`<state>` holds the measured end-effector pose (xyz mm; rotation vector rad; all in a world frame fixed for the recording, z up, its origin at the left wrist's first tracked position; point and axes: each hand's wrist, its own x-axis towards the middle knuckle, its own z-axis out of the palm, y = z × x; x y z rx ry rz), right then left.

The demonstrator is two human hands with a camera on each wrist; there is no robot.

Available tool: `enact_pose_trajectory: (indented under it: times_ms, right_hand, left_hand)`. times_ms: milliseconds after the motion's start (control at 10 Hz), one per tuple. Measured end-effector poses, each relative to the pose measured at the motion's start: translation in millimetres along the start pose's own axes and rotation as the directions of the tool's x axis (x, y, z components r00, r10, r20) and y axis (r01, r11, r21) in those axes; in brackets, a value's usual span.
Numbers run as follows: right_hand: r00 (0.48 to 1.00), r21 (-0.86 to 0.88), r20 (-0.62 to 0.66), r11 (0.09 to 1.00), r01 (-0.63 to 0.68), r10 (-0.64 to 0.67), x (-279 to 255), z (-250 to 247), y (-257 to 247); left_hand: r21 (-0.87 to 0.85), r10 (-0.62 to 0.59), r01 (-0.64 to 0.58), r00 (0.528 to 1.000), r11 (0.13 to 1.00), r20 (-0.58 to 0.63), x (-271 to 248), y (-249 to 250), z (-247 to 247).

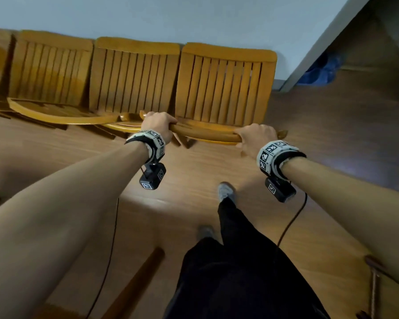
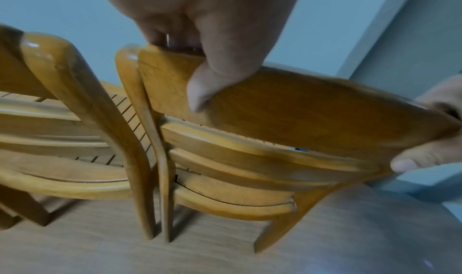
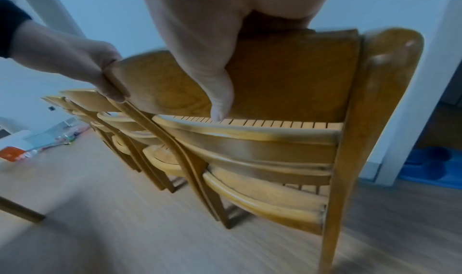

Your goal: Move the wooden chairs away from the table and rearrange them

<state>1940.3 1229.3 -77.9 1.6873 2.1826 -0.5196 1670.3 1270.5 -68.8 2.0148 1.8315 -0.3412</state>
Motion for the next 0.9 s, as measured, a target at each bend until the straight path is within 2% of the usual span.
enact_pose_trajectory:
  times_ms: [100,200,300,400,600,700,900]
  right_hand:
    - [0.998,-0.051,-0.008,0.997,0.060,-0.061,12,4,-12]
    - [0.997,-0.069,0.031,0.995,0.067,-0.065,8,15,-16]
    - [0.999,-0.066,0.024,0.997,0.047,-0.046,3,28,-12]
    - [0.999,-0.063,0.041,0.997,0.037,-0.034,4,31,-13]
    - [0.999,0.080,0.043,0.997,-0.003,0.000,-3,27,-17]
    - [1.000,0.143,0.012,0.990,-0.009,0.007,-15,20,-21]
    - [0.982,0.312,-0.158,0.949,-0.051,0.105,-78,2,-40]
  left_hand:
    - [0.031,-0.017,0.016,0.999,0.999,0.042,9,-18,-8]
    - [0.049,-0.004,-0.001,0.995,0.999,0.100,0,-24,-2]
    - [0.046,0.009,-0.011,0.999,0.999,0.048,-7,-16,11]
    - [0.015,-0.004,0.003,0.999,1.000,0.050,-6,-14,14]
    - [-0.052,-0.021,0.020,1.000,0.998,-0.016,-29,-6,18]
    - [-0.113,-0.037,0.035,0.999,0.993,-0.020,-47,-5,20]
    - [-0.161,0.036,-0.059,0.989,0.985,-0.142,-114,-2,19]
